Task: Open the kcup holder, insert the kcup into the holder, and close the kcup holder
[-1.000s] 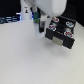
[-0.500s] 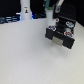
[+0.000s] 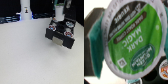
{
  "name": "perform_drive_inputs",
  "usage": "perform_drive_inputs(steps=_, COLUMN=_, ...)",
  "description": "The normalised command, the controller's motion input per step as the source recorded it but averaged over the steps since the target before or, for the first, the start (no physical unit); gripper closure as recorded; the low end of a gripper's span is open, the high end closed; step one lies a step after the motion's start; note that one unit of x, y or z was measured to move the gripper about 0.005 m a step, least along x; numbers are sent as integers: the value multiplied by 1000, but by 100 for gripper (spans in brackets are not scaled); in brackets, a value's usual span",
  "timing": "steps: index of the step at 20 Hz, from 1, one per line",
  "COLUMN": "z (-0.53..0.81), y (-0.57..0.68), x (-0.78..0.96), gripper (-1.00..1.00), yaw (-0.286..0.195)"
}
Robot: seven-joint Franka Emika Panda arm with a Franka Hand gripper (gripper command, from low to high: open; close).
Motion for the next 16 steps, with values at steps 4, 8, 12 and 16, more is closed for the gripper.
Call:
perform_drive_inputs(steps=4, z=-10, y=574, x=-11, gripper=100, yaw=54)
perform_drive_inputs(steps=8, z=-40, y=511, x=-43, gripper=100, yaw=73)
perform_drive_inputs(steps=12, z=-77, y=442, x=-127, gripper=100, yaw=96)
perform_drive_inputs(steps=16, z=-83, y=330, x=-276, gripper=100, yaw=110)
